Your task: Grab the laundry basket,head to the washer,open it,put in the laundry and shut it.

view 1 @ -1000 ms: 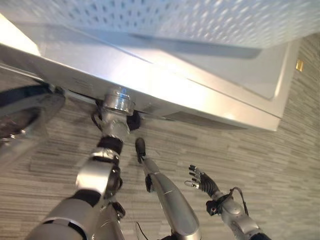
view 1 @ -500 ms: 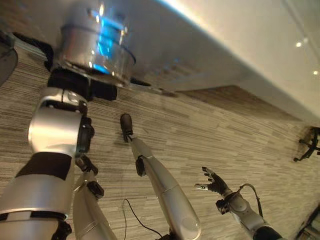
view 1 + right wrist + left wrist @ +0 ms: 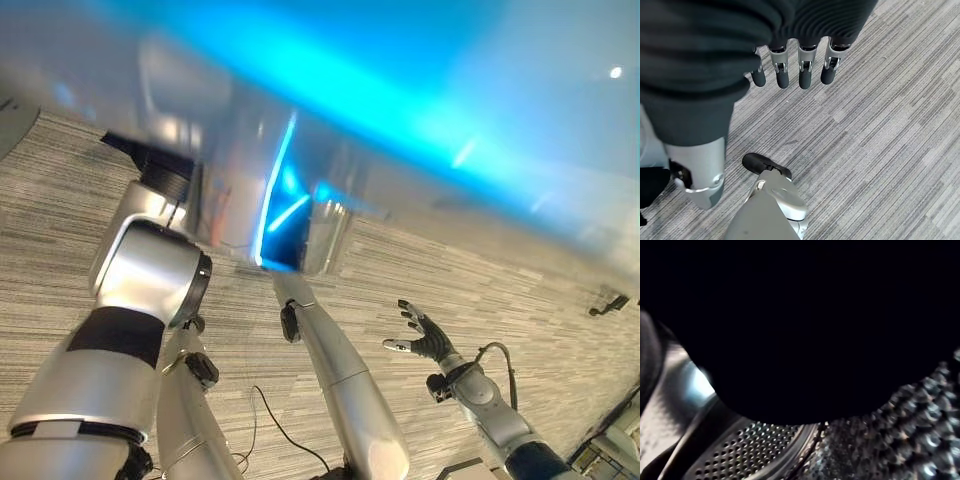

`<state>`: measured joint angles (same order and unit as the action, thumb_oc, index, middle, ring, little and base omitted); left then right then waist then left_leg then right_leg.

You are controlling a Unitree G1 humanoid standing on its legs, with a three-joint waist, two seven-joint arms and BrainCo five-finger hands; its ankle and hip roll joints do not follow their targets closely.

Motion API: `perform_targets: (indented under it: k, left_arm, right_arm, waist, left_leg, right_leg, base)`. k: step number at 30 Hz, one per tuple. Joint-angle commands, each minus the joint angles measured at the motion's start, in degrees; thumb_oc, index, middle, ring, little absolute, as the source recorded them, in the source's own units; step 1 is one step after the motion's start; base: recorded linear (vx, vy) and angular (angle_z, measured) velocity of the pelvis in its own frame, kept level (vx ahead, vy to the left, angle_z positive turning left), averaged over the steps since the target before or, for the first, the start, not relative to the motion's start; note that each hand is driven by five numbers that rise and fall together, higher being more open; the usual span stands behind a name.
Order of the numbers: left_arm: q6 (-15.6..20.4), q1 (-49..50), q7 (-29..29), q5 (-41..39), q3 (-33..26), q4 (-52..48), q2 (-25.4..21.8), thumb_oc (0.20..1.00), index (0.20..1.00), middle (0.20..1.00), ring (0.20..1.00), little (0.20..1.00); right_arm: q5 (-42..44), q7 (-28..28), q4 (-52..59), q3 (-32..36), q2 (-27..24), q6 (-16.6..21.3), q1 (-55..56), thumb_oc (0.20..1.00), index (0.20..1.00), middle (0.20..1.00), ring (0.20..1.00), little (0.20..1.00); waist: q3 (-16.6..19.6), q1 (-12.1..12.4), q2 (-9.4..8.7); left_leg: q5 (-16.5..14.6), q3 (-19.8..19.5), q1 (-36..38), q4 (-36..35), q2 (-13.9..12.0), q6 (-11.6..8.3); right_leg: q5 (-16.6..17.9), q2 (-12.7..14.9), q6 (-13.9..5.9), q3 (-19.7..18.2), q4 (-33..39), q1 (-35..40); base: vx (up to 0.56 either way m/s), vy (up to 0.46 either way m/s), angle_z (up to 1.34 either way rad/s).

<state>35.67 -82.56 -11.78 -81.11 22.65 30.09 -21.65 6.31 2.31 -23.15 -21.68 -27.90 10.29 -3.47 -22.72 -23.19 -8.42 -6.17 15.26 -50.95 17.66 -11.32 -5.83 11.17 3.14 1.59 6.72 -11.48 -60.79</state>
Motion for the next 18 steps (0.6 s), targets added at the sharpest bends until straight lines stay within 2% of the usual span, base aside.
perform_targets:
  k: [1, 2, 3, 4, 5, 6, 7, 8, 9, 10, 11, 12, 13, 15, 18]
  left_arm:
    - [1.3, -6.3, 3.4, 3.7, 0.4, -10.8, 8.7, 0.2, 0.2, 0.2, 0.2, 0.2]
    - [0.6, -6.4, 2.1, 4.7, 0.7, -8.2, 7.4, 0.2, 0.2, 0.2, 0.2, 0.2]
    - [-2.1, -7.5, -0.1, 6.5, 1.7, -1.2, 4.1, 1.0, 1.0, 1.0, 1.0, 1.0]
    - [-10.5, -10.5, 0.0, 13.9, 6.5, 9.8, -2.7, 1.0, 1.0, 1.0, 1.0, 1.0]
    - [-10.7, -11.1, 0.2, 13.8, 6.6, 10.3, -2.8, 1.0, 1.0, 1.0, 1.0, 1.0]
    - [-18.8, -13.2, 3.7, 24.5, 12.3, 20.2, -7.7, 1.0, 1.0, 1.0, 1.0, 1.0]
    - [-23.0, -16.8, 6.9, 30.5, 16.3, 30.6, -9.8, 1.0, 1.0, 1.0, 1.0, 1.0]
    - [-27.7, -22.1, 9.1, 51.8, 24.4, 41.7, -12.0, 1.0, 1.0, 1.0, 1.0, 1.0]
    - [-27.6, -22.4, 9.1, 51.9, 24.6, 41.9, -11.9, 1.0, 1.0, 1.0, 1.0, 1.0]
    - [-29.4, -24.7, 6.1, 66.7, 28.2, 46.1, -11.6, 1.0, 1.0, 1.0, 1.0, 1.0]
    - [-30.4, -25.2, 3.7, 73.7, 29.7, 48.2, -10.5, 1.0, 1.0, 1.0, 1.0, 1.0]
    - [-31.6, -25.7, 0.1, 84.5, 31.4, 48.9, -7.9, 1.0, 1.0, 1.0, 1.0, 1.0]
    - [-31.7, -25.7, 0.0, 84.7, 31.4, 48.9, -7.8, 1.0, 1.0, 1.0, 1.0, 1.0]
    - [-32.9, -25.3, -1.6, 94.2, 34.2, 49.1, -6.5, 1.0, 1.0, 1.0, 1.0, 1.0]
    - [-33.8, -24.4, -4.5, 98.7, 34.0, 46.7, -3.9, 1.0, 1.0, 1.0, 1.0, 1.0]
  right_arm:
    - [-2.1, 1.5, -1.5, 1.4, -7.6, -0.4, 10.0, 1.0, 1.0, 1.0, 1.0, 1.0]
    - [-1.9, 1.6, -1.7, 1.4, -7.6, -0.2, 10.0, 1.0, 1.0, 1.0, 1.0, 1.0]
    - [-1.2, 1.8, -2.3, 1.4, -7.2, 0.1, 9.8, 1.0, 1.0, 1.0, 1.0, 1.0]
    - [0.1, 1.6, -4.0, 2.2, -6.5, 0.5, 9.9, 1.0, 1.0, 1.0, 1.0, 1.0]
    - [0.1, 1.6, -4.1, 2.1, -6.3, 0.5, 9.7, 1.0, 1.0, 1.0, 1.0, 1.0]
    - [0.9, 0.5, -4.9, 2.9, -6.9, 0.8, 9.5, 1.0, 1.0, 1.0, 1.0, 1.0]
    - [1.4, -0.6, -5.4, 3.6, -7.2, 1.0, 9.0, 1.0, 1.0, 1.0, 1.0, 1.0]
    - [1.1, -2.0, -8.5, 3.9, -8.4, 0.1, 7.1, 1.0, 1.0, 1.0, 1.0, 1.0]
    - [1.1, -2.0, -8.6, 3.8, -8.3, 0.1, 6.9, 1.0, 1.0, 1.0, 1.0, 1.0]
    - [1.1, -2.9, -9.6, 3.8, -8.4, -0.3, 6.4, 1.0, 1.0, 1.0, 1.0, 1.0]
    - [1.2, -3.0, -10.0, 3.0, -8.8, -0.4, 5.5, 1.0, 1.0, 1.0, 1.0, 1.0]
    - [1.5, -2.1, -10.7, 2.2, -9.0, 0.0, 4.6, 1.0, 1.0, 1.0, 1.0, 1.0]
    - [1.5, -2.1, -10.8, 2.2, -8.9, 0.1, 4.5, 1.0, 1.0, 1.0, 1.0, 1.0]
    - [2.0, -1.7, -9.5, 1.8, -9.3, 0.9, 5.4, 1.0, 1.0, 1.0, 1.0, 1.0]
    - [1.7, -0.4, -10.8, 0.7, -9.0, 1.6, 5.6, 1.0, 1.0, 1.0, 1.0, 1.0]
  waist:
    - [6.8, -3.7, 6.47]
    - [6.9, -3.6, 6.61]
    - [6.9, -3.5, 6.78]
    - [7.0, -3.2, 7.42]
    - [6.9, -3.3, 7.22]
    - [7.1, -3.1, 7.87]
    - [6.8, -3.2, 7.86]
    - [6.9, -3.2, 8.19]
    - [6.8, -3.3, 8.03]
    - [6.9, -3.6, 7.74]
    - [7.0, -4.0, 7.37]
    - [7.1, -4.3, 6.86]
    - [7.1, -4.2, 6.81]
    - [7.3, -4.8, 6.29]
    - [7.3, -4.6, 6.19]
  left_leg:
    - [-2.3, -0.8, 7.2, 2.1, -7.8, -4.99]
    - [-2.4, -0.8, 7.3, 1.8, -7.7, -4.91]
    - [-2.1, -0.8, 7.5, 1.3, -7.5, -4.69]
    - [-1.9, -1.1, 7.5, 0.9, -7.3, -4.45]
    - [-1.7, -1.2, 7.3, 0.9, -7.2, -4.41]
    - [-1.6, -1.2, 7.5, 0.8, -7.3, -4.31]
    - [-1.2, -1.3, 7.5, 0.6, -7.2, -4.21]
    - [-1.3, -1.3, 7.7, 0.4, -7.3, -4.06]
    - [-1.2, -1.3, 7.6, 0.4, -7.2, -4.03]
    - [-1.2, -1.1, 7.6, 0.5, -7.4, -4.0]
    - [-1.3, -0.9, 7.5, 0.7, -7.5, -4.01]
    - [-1.5, -1.0, 7.3, 1.1, -7.7, -4.03]
    - [-1.5, -1.0, 7.2, 1.2, -7.8, -4.04]
    - [-1.7, -1.3, 7.0, 1.3, -7.9, -4.09]
    - [-1.8, -1.9, 6.8, 1.6, -7.7, -4.07]
  right_leg:
    - [-11.1, -2.4, -8.34, -0.7, -3.4, 0.6]
    - [-11.1, -2.4, -8.28, -0.7, -3.2, 0.7]
    - [-11.1, -2.4, -8.19, -0.7, -3.0, 0.9]
    - [-11.1, -2.3, -8.04, -0.6, -3.0, 1.2]
    - [-11.0, -2.2, -7.99, -0.6, -2.9, 1.1]
    - [-11.0, -2.2, -7.91, -0.6, -3.0, 1.3]
    - [-10.9, -1.9, -7.77, -0.5, -2.9, 1.2]
    - [-11.1, -1.9, -7.53, -0.4, -3.3, 1.2]
    - [-10.9, -1.8, -7.5, -0.5, -3.3, 1.1]
    - [-10.9, -1.8, -7.38, -0.5, -3.5, 1.1]
    - [-11.0, -1.9, -7.3, -0.5, -3.7, 1.0]
    - [-11.0, -2.0, -7.1, -0.6, -4.0, 0.8]
    - [-11.0, -2.0, -7.1, -0.6, -4.0, 0.7]
    - [-11.0, -2.3, -7.08, -0.7, -4.1, 0.6]
    - [-11.2, -2.4, -7.07, -0.9, -3.9, 0.6]
  base:
    - [0.0, 0.0, 0.0]
    - [-0.01, 0.001, -0.07]
    - [-0.01, 0.005, -0.05]
    - [0.0, 0.0, 0.0]
    - [-0.01, 0.013, 0.08]
    - [-0.01, 0.029, 0.11]
    - [0.0, 0.058, 0.57]
    - [-0.01, 0.038, 0.39]
    - [-0.01, 0.038, 0.28]
    - [-0.02, 0.025, -0.18]
    - [-0.01, 0.033, 0.03]
    - [-0.01, 0.02, 0.17]
    - [0.0, 0.005, 0.21]
    - [0.0, 0.008, 0.11]
    - [0.0, 0.007, 0.02]
